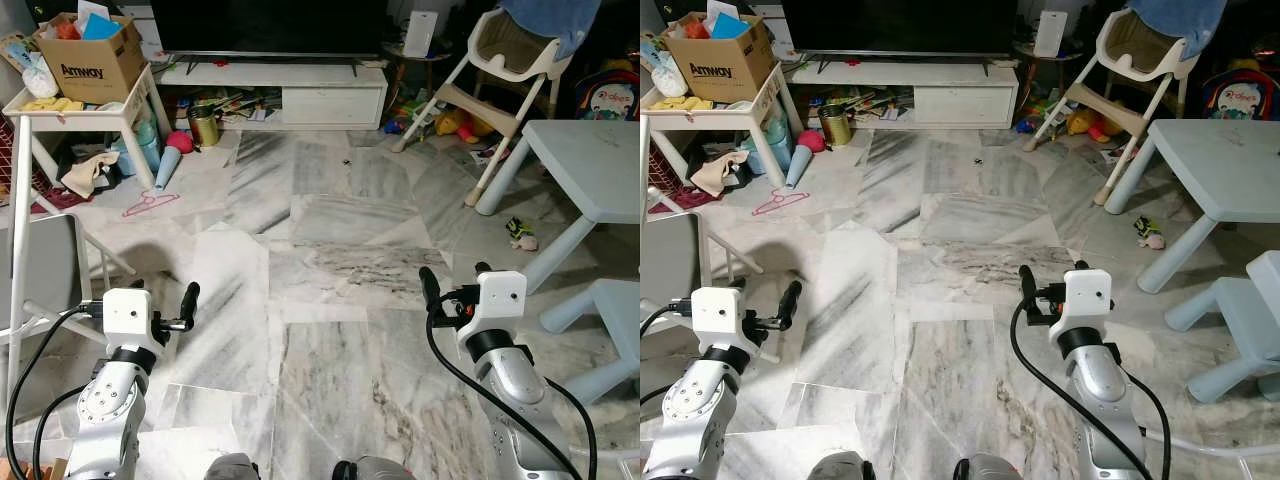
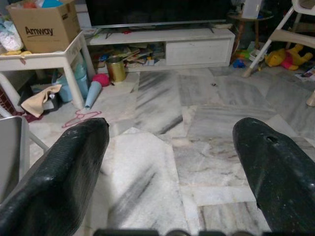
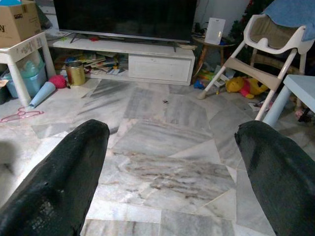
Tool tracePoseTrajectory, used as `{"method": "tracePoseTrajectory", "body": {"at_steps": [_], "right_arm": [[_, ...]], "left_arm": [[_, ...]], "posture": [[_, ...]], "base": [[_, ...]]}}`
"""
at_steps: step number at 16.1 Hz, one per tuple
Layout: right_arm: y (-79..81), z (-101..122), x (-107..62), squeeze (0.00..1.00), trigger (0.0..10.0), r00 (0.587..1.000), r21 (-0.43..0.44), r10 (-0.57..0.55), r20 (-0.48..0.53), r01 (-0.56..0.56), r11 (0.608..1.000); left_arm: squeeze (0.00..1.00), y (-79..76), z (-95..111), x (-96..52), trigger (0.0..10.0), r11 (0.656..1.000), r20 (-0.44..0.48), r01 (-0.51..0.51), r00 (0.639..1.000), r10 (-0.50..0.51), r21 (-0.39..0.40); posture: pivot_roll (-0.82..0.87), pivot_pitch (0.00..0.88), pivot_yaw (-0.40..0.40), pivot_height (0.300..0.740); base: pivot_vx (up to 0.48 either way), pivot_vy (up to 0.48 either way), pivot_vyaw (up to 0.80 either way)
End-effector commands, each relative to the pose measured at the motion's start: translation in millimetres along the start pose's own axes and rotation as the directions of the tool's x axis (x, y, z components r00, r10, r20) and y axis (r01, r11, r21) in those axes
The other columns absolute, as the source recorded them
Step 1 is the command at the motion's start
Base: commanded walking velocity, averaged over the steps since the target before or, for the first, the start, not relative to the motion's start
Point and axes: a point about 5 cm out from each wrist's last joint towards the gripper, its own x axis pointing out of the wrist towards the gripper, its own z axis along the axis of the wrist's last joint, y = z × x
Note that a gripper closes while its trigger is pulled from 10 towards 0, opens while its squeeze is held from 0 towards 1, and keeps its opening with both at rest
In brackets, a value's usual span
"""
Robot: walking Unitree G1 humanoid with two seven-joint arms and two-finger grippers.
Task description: Restocking fridge
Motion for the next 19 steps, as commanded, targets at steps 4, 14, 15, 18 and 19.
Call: {"method": "tracePoseTrajectory", "body": {"at_steps": [4,14,15,18,19], "right_arm": [[31.3,41.7,39.6,0.00,10.0,0.976,-0.028,0.219,0.021,-0.218,0.975],[31.3,41.7,39.6,0.00,10.0,0.976,-0.028,0.219,0.021,-0.218,0.975],[31.3,41.7,39.6,0.00,10.0,0.976,-0.028,0.219,0.021,-0.218,0.975],[31.8,40.8,40.4,0.00,10.0,0.977,0.005,0.213,0.020,-0.213,0.977],[30.1,34.9,37.0,0.00,10.0,0.984,0.025,0.176,0.014,-0.177,0.984]], "left_arm": [[0.00,-55.1,39.8,-13.3,10.0,0.984,0.039,0.068,0.997,-0.063,-0.166],[0.00,-55.1,39.8,-13.3,10.0,0.984,0.039,0.068,0.997,-0.063,-0.166],[0.00,-55.1,39.8,-13.3,10.0,0.984,0.039,0.068,0.997,-0.063,-0.166],[0.00,-53.3,40.4,-11.1,10.0,0.980,0.036,0.070,0.997,-0.064,-0.184],[0.00,-47.8,40.1,-12.3,10.0,0.996,0.046,0.040,0.998,-0.037,-0.076]], "posture": [[0.11,0.060,-0.130,0.740],[0.11,0.060,-0.130,0.740],[0.11,0.060,-0.130,0.740],[0.12,0.068,-0.114,0.740],[0.12,0.067,-0.129,0.740]], "base": [[0.000,0.000,0.00],[0.000,0.000,0.00],[0.000,0.000,0.00],[0.000,0.000,0.00],[0.000,0.000,0.00]]}}
